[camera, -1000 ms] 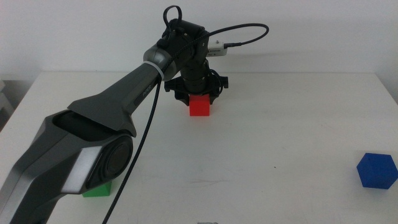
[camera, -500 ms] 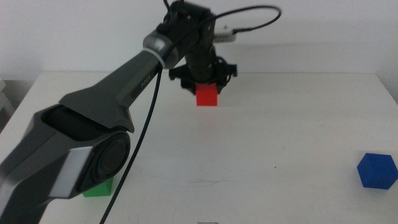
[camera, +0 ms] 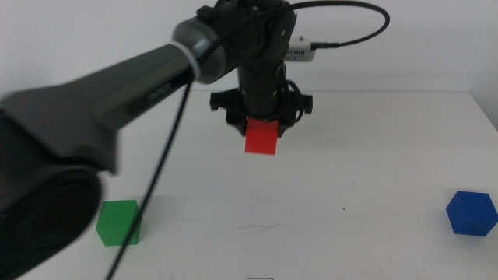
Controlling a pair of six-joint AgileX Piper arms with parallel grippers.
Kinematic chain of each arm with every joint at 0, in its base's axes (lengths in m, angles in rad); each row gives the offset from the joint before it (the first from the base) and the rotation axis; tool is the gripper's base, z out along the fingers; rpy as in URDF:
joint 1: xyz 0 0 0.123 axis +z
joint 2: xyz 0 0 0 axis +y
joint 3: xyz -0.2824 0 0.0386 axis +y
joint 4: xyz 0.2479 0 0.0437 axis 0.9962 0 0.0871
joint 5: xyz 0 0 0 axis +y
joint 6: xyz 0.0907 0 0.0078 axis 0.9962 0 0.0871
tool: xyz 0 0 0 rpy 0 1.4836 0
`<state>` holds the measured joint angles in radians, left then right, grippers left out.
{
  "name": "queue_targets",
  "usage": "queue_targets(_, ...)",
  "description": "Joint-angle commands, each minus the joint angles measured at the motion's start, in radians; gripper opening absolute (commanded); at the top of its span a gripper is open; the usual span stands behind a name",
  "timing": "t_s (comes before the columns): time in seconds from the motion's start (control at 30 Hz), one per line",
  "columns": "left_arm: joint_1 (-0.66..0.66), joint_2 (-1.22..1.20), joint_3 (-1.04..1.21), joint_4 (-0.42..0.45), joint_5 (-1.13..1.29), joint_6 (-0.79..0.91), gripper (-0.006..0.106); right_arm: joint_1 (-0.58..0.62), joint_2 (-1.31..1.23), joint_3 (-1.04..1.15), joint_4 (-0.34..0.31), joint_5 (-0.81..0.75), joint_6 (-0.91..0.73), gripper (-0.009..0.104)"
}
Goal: Stack red cubes first, then green, then blue cubes in a specific spot.
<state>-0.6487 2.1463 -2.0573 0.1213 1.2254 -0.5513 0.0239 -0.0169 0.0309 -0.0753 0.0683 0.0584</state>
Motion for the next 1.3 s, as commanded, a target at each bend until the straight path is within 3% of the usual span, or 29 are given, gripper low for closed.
queue_targets(0.0,-0.013,-0.148,0.098,0.021,-0.103,-0.052,0.015,0.002,-0.015,-0.020,-0.004,-0.078,-0.009,0.094)
queue_targets(0.17,-0.036,-0.290,0.407,0.020,-0.296,-0.186,0.015,0.002,-0.015,-0.020,-0.004,-0.078,-0.009,0.094)
queue_targets(0.4,-0.101,-0.349,0.625,0.069,-0.433,-0.344,0.015,0.002,-0.015,-0.020,-0.004,-0.078,-0.009,0.094)
queue_targets(0.8,-0.157,-0.332,0.666,0.208,-0.480,-0.473,0.015,0.002,-0.015,-0.020,-0.004,-0.078,-0.009,0.094)
queue_targets(1.27,-0.157,-0.274,0.666,0.177,-0.489,-0.477,0.015,0.002,-0.015,-0.020,-0.004,-0.078,-0.009,0.094)
